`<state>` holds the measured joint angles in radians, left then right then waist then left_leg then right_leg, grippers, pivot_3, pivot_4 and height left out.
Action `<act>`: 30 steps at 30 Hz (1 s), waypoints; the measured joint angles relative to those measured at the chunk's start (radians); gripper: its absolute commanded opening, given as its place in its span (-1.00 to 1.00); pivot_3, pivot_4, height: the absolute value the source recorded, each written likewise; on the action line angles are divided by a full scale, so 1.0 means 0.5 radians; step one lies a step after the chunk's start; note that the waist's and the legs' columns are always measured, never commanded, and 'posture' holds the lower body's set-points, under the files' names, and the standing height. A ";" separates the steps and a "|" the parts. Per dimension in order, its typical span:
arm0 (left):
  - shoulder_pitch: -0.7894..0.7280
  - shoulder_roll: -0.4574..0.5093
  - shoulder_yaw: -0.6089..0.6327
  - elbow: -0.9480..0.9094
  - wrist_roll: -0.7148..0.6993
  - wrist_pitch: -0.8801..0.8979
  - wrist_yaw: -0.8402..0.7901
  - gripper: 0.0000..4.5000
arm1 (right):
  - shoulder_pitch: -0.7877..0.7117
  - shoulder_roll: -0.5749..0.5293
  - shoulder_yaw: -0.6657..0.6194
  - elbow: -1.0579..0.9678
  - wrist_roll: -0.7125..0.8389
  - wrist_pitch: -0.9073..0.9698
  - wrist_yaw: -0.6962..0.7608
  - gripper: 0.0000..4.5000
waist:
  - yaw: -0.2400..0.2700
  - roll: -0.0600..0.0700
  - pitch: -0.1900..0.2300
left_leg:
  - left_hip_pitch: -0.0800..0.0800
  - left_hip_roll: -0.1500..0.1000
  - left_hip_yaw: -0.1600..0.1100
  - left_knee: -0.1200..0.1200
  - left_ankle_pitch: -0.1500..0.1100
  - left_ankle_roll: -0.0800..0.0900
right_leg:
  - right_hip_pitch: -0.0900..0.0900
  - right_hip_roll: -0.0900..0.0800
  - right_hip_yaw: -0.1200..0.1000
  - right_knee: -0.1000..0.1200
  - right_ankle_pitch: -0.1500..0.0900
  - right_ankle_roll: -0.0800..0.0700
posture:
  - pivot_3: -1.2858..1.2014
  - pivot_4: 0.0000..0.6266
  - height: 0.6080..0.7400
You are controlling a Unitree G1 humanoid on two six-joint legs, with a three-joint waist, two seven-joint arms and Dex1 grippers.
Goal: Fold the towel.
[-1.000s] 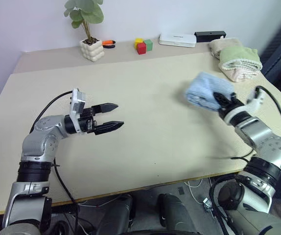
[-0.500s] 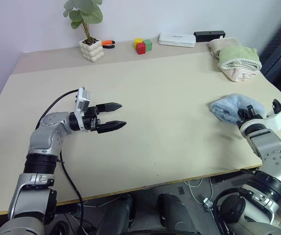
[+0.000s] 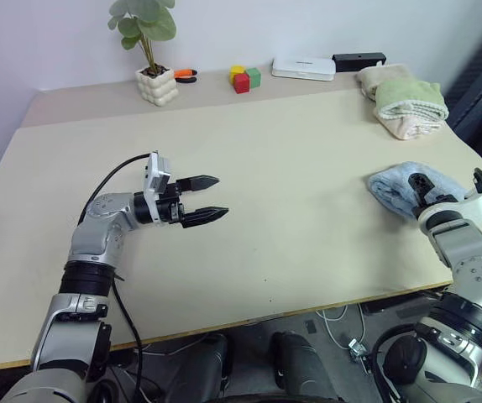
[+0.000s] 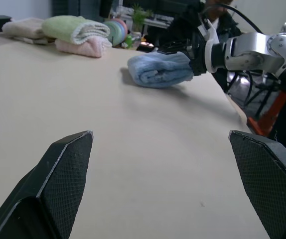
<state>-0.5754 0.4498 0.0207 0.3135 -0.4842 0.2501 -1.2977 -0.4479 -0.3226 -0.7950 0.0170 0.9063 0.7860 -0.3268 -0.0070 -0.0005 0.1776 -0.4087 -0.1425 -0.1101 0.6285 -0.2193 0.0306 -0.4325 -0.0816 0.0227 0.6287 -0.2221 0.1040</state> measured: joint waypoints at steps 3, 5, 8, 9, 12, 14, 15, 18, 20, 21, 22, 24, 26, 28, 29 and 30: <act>0.000 -0.028 0.000 -0.001 -0.001 0.000 0.015 1.00 | 0.045 -0.102 -0.002 0.023 -0.095 -0.033 -0.034 0.98 | 0.001 0.000 0.000 | 0.000 0.000 0.000 0.000 0.000 0.000 | 0.001 0.000 0.000 0.000 0.000 0.000 | 0.03 -0.52 1.00; 0.000 -0.041 0.000 -0.001 -0.002 0.001 0.020 1.00 | 0.060 -0.106 -0.019 0.030 -0.139 -0.076 -0.067 0.98 | -0.004 0.000 0.000 | 0.000 0.000 0.000 0.000 0.000 0.000 | 0.001 0.000 0.000 0.000 0.000 0.000 | 0.03 -0.52 1.00; 0.000 -0.068 0.000 -0.001 -0.007 0.002 0.025 1.00 | 0.100 -0.108 -0.025 0.035 -0.205 -0.088 -0.144 0.98 | -0.010 0.000 0.000 | 0.000 0.000 0.000 0.000 0.000 0.000 | 0.000 0.000 0.000 0.000 0.000 0.000 | 0.03 -0.52 1.00; 0.000 -0.074 0.000 -0.001 -0.009 0.003 0.026 1.00 | 0.120 -0.114 -0.015 0.035 -0.244 -0.087 -0.177 0.98 | -0.008 0.000 0.000 | 0.000 0.000 0.000 0.000 0.000 0.000 | 0.000 0.000 0.000 0.000 0.000 0.000 | 0.03 -0.52 1.00; 0.000 -0.082 0.000 -0.002 -0.011 0.001 0.026 1.00 | 0.140 -0.144 0.011 0.035 -0.343 -0.098 -0.209 0.98 | -0.007 0.000 0.000 | 0.000 0.000 0.000 0.001 0.000 0.000 | 0.000 0.000 0.001 0.000 0.000 0.000 | 0.03 -0.52 1.00; 0.001 -0.086 0.001 -0.003 -0.011 -0.004 0.030 1.00 | 0.143 -0.216 0.062 0.035 -0.444 -0.157 -0.186 0.98 | -0.007 0.001 0.000 | 0.000 0.000 0.000 0.001 0.000 0.000 | 0.001 0.000 0.000 0.000 0.000 0.000 | 0.03 -0.52 1.00; 0.003 -0.091 0.002 -0.009 -0.011 -0.004 0.036 1.00 | 0.143 -0.270 0.106 0.035 -0.498 -0.196 -0.132 0.98 | -0.007 0.001 0.000 | 0.000 0.000 0.000 0.001 0.000 0.000 | 0.001 0.000 0.000 0.000 0.000 0.000 | 0.03 -0.52 1.00; 0.049 -0.087 -0.012 -0.047 -0.005 0.001 0.048 1.00 | 0.141 -0.413 0.322 -0.005 -0.618 -0.349 0.186 0.98 | -0.021 0.001 0.000 | 0.001 0.001 0.001 0.000 0.000 0.000 | 0.001 0.001 0.000 0.000 0.000 0.000 | 0.03 -0.52 1.00; 0.092 -0.071 -0.042 -0.113 0.016 0.000 0.046 1.00 | 0.110 -0.425 0.411 -0.024 -0.629 -0.424 0.371 0.98 | -0.021 0.001 0.000 | 0.001 0.001 0.001 0.000 0.000 0.000 | 0.001 0.002 0.000 0.000 0.000 0.001 | 0.03 -0.52 1.00; 0.124 -0.048 -0.060 -0.147 0.031 -0.001 0.040 1.00 | 0.106 -0.429 0.477 -0.038 -0.629 -0.453 0.486 0.98 | -0.022 0.001 0.000 | 0.001 0.002 0.001 0.000 0.000 0.000 | 0.001 0.002 0.000 0.000 0.000 0.001 | 0.03 -0.52 1.00; 0.149 -0.028 -0.070 -0.162 0.037 -0.005 0.038 1.00 | 0.107 -0.438 0.547 -0.051 -0.602 -0.456 0.652 0.98 | -0.018 0.000 0.000 | 0.001 0.001 0.001 0.000 0.000 0.000 | 0.001 0.002 0.000 0.000 0.000 0.001 | 0.03 -0.52 1.00; 0.183 0.009 -0.056 -0.159 0.040 -0.035 0.047 1.00 | 0.149 -0.488 0.724 -0.161 -0.510 -0.460 1.079 0.98 | -0.013 0.001 0.000 | 0.001 0.002 0.001 0.000 0.000 0.000 | 0.001 0.002 0.000 0.000 0.000 0.001 | 0.03 -0.52 1.00; 0.191 0.032 -0.006 -0.165 0.043 -0.085 0.081 1.00 | 0.275 -0.612 0.955 -0.354 -0.467 -0.548 1.622 0.98 | 0.003 0.000 0.001 | 0.000 0.002 -0.004 0.002 -0.001 0.001 | 0.004 0.001 -0.006 -0.003 -0.001 0.001 | 0.03 -0.52 1.00; 0.211 0.059 0.018 -0.196 0.044 -0.092 0.118 1.00 | 0.381 -0.701 1.070 -0.463 -0.447 -0.624 1.988 0.98 | 0.021 0.000 0.001 | 0.000 0.001 -0.005 0.003 -0.002 0.003 | 0.008 0.001 -0.008 -0.009 -0.001 0.002 | 0.03 -0.52 1.00; 0.226 0.061 0.022 -0.217 0.044 -0.092 0.133 1.00 | 0.420 -0.732 1.101 -0.469 -0.445 -0.650 2.136 0.98 | 0.030 0.000 0.001 | 0.000 0.001 -0.005 0.005 -0.003 0.004 | 0.011 0.001 -0.008 -0.014 -0.001 0.002 | 0.03 -0.52 1.00; 0.263 0.062 0.024 -0.265 0.044 -0.093 0.154 1.00 | 0.468 -0.753 1.117 -0.470 -0.445 -0.691 2.289 0.98 | 0.038 0.000 0.001 | 0.000 0.001 -0.005 0.004 -0.003 0.004 | 0.013 0.001 -0.008 -0.022 -0.001 0.002 | 0.03 -0.52 1.00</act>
<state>-0.4438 0.4809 0.0325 0.1809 -0.4623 0.2036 -1.2208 -0.2141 -0.6992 -0.2363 -0.2182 0.6838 0.4406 0.8176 0.0121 -0.0006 0.1780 -0.4086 -0.1419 -0.1123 0.6307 -0.2209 0.0324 -0.4260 -0.0812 0.0188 0.6178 -0.2224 0.1049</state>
